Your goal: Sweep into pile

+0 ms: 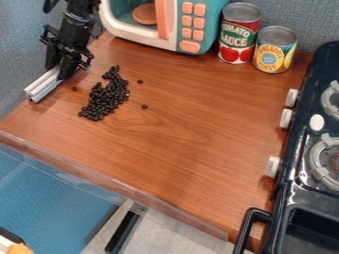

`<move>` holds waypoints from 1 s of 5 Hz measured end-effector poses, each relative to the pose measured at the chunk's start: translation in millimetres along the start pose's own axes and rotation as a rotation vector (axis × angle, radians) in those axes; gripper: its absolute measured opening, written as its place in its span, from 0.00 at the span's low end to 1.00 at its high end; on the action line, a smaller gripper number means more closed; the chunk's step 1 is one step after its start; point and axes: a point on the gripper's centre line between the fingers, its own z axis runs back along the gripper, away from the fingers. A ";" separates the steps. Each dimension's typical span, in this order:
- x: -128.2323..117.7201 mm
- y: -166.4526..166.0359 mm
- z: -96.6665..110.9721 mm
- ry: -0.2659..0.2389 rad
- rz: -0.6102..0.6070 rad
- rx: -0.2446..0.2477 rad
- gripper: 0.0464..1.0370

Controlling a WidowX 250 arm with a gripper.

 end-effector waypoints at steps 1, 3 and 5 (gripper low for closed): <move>-2.7 -1.7 2.1 0.007 0.023 -0.086 0.35; 3.8 -7.3 4.7 0.044 0.049 -0.174 0.35; 5.1 -8.4 -0.8 0.044 0.095 -0.015 0.72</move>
